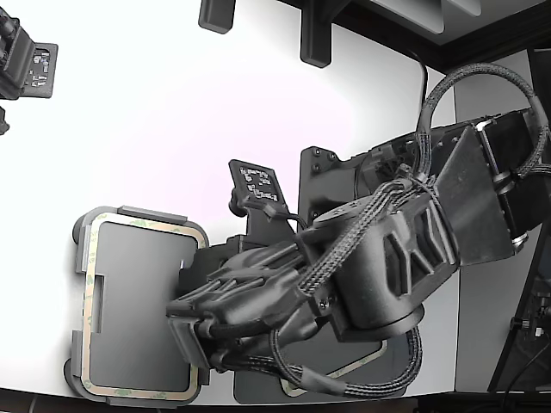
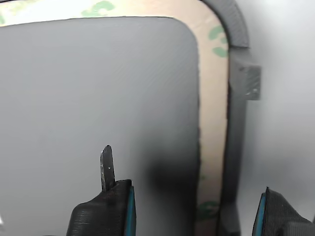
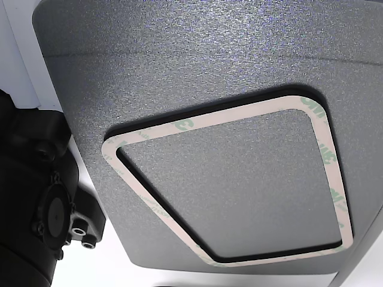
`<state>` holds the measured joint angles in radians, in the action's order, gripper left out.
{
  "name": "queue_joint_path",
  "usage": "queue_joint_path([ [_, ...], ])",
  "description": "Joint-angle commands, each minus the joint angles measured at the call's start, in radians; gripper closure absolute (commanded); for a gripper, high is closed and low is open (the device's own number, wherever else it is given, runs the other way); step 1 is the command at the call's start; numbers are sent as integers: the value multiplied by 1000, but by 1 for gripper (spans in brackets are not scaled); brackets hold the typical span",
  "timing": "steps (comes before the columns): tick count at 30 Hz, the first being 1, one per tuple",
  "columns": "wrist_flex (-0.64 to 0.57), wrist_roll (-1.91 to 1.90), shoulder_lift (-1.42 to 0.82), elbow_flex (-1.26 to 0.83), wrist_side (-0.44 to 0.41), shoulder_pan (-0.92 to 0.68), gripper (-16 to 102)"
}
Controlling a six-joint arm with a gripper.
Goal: Grab top frame and put it into gray box.
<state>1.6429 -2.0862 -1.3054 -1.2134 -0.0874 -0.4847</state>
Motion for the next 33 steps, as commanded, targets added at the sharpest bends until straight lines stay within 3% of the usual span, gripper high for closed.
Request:
queue_joint_path([
  [1,-5,46,-57,71,-60,15,-14],
  [5,-132,383,-178,0,-201,37,-14],
  [10,-359,983,-425,-272,-403,98,-14],
  [12,-462,1181,-535,-394,-426,130,-14],
  [15,-557,1401,-703,-566,-353,204,-14],
  [23,-675,1816,-1086,-957,-6,499,-14],
  [29,-721,1914,-1318,-1187,51,586,-14],
  [33,-672,1956,-1410,-1239,54,598,-14],
])
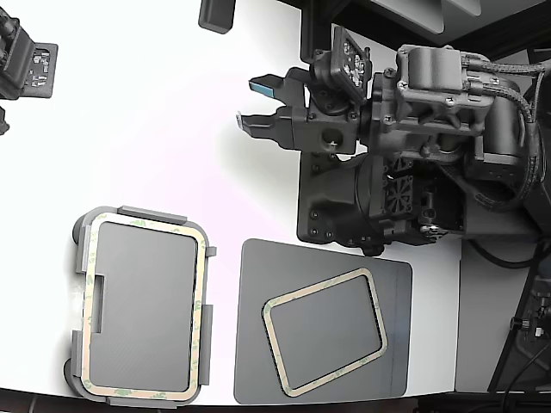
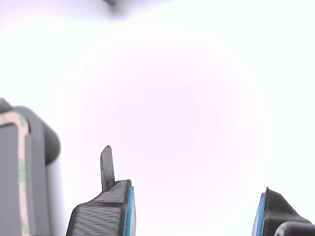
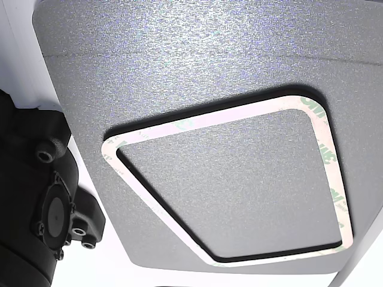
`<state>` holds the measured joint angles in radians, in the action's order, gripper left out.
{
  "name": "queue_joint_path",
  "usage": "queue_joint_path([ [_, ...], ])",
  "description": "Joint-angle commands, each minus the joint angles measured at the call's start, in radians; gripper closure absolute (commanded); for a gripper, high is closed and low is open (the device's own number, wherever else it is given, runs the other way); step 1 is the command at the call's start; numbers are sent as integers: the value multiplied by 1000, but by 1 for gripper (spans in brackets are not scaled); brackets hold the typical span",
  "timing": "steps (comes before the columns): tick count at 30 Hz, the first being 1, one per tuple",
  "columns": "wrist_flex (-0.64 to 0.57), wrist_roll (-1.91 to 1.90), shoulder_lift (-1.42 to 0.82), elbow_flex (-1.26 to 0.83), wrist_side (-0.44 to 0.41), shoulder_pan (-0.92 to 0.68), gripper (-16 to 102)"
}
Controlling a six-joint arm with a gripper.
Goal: Grab top frame and put it into gray box.
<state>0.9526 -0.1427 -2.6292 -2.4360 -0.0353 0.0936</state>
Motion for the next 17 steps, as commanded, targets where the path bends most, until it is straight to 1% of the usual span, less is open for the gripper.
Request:
queue_joint_path([
  [1,17,23,-120,-49,3,21,-14],
  [3,5,31,-204,-138,2,20,-14],
  [4,-5,37,-252,-183,8,18,-11],
  [5,3,43,-281,-189,17,18,-14],
  [6,8,48,-327,-204,25,18,-14],
  [9,9,58,-316,-201,37,17,-14],
  [17,9,55,-327,-204,32,17,-14],
])
